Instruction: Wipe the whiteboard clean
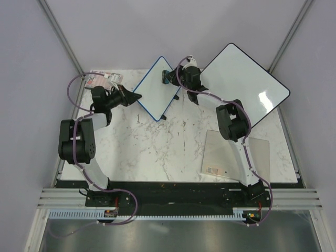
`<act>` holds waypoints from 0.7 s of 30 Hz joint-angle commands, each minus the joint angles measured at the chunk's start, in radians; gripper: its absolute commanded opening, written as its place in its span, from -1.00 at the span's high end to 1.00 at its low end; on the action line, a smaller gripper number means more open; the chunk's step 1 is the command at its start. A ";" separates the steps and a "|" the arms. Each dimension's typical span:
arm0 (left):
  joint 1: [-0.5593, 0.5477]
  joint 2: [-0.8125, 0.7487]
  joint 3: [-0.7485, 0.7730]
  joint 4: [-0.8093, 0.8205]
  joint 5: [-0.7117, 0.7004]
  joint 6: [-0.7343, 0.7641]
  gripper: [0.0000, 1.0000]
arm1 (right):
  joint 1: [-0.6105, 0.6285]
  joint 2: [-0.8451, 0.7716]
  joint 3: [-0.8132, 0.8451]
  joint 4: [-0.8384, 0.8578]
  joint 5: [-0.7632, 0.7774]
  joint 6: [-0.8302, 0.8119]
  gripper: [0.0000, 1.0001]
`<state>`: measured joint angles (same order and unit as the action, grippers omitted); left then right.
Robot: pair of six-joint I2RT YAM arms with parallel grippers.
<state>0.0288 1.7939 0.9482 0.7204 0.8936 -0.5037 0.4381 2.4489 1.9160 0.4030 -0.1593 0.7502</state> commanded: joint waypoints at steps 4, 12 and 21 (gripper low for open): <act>-0.053 -0.042 -0.035 -0.033 0.249 -0.048 0.97 | 0.123 -0.056 -0.084 -0.059 -0.082 -0.044 1.00; -0.055 -0.045 -0.046 -0.039 0.240 -0.035 0.96 | 0.148 -0.057 -0.069 -0.064 -0.003 -0.061 1.00; -0.061 -0.082 -0.035 -0.165 0.239 0.077 0.96 | 0.079 0.068 0.172 -0.090 0.007 -0.002 1.00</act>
<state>0.0399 1.7714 0.9161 0.6559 0.8883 -0.5316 0.5133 2.4493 1.9728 0.3286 -0.1093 0.7128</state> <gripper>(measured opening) 0.134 0.294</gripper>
